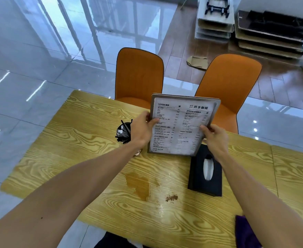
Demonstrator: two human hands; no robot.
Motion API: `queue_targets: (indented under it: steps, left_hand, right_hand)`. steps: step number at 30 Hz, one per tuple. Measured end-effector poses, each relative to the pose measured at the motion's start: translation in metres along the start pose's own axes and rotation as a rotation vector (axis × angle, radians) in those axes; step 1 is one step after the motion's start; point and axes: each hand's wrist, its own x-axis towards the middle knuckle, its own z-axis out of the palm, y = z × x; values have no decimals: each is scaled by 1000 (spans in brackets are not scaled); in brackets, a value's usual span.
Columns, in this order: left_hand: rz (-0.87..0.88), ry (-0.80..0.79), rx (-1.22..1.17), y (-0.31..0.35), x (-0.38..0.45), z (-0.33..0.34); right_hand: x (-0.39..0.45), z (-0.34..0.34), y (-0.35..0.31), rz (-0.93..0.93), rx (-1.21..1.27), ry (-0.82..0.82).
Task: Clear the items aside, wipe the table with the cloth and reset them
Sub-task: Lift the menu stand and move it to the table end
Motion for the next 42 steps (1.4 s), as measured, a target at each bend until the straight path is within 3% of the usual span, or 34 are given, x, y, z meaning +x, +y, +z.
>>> queue_targets:
  steps: [8,14,19,26,31,42]
  left_hand:
    - [169,4,-162,34,60,-48]
    - [217,70,-211,28,106,-110]
    - [183,176,-207,-18,127,-184]
    - [28,301,-115,-123,137,-288]
    - [-94,392,-86,-188,132,-344]
    - [-269,511,-99,-260,123,-387]
  right_hand:
    - [37,9,-93,-162,5,154]
    - [48,57,-156,-270,-8,186]
    - [54,143,-193,-307,3,68]
    - [45,303,-212,-160,152,-151]
    - [39,395,-214,-124,106,-310]
    - [38,500,-228,-134,27,-484]
